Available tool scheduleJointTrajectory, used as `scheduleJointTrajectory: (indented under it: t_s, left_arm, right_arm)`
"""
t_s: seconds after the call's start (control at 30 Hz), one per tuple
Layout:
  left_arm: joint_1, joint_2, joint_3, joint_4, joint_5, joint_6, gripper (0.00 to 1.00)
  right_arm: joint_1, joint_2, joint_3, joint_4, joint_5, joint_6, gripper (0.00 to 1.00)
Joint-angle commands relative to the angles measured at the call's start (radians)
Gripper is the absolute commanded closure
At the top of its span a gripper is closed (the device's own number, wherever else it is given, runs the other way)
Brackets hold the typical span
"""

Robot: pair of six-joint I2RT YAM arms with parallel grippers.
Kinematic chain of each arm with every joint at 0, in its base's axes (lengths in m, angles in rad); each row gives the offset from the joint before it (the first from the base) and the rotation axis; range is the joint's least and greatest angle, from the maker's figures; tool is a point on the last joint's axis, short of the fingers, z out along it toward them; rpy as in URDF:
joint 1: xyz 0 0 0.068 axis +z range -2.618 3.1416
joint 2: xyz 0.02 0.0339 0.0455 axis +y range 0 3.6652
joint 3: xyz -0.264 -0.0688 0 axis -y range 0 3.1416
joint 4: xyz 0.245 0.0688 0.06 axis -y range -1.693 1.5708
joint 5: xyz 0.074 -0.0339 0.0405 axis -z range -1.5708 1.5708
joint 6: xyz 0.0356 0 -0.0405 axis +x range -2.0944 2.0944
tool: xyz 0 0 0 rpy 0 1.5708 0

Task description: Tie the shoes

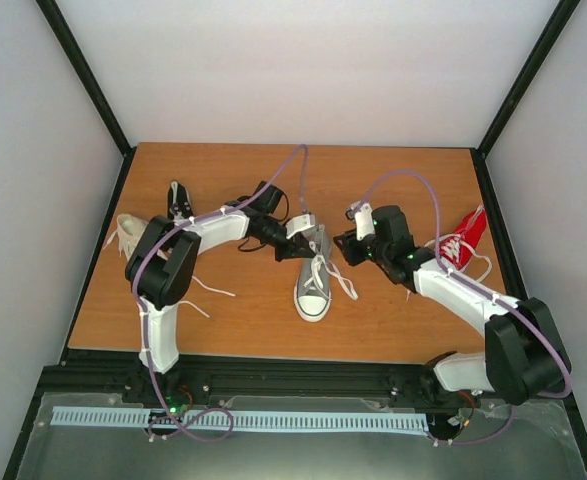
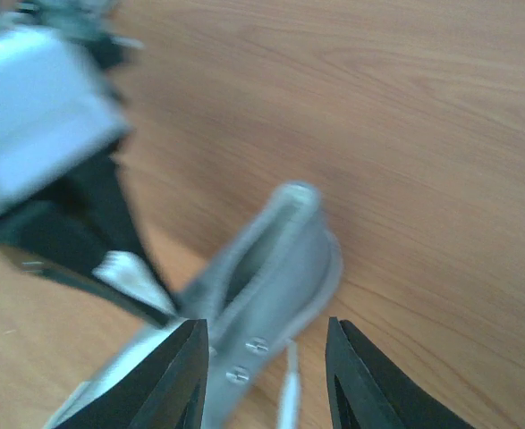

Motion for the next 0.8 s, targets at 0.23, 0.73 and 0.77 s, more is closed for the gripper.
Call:
scheduleJointTrajectory:
  t_s: [0.23,0.73,0.77]
  left_arm:
    - [-0.023,-0.076,0.001,-0.026,-0.044,0.102,0.99]
    - [-0.024,-0.082,-0.003,-0.032,-0.057,0.095,0.99]
    - [-0.024,-0.081,-0.001,-0.032,-0.057,0.096,0.99]
  right_arm:
    - [-0.002,0.189,0.108,-0.373,0.245,0.11,0.56]
    - [0.098,0.36,0.151,-0.357,0.236,0.142,0.57]
    - [0.098,0.366,0.152,-0.362,0.251,0.152,0.66]
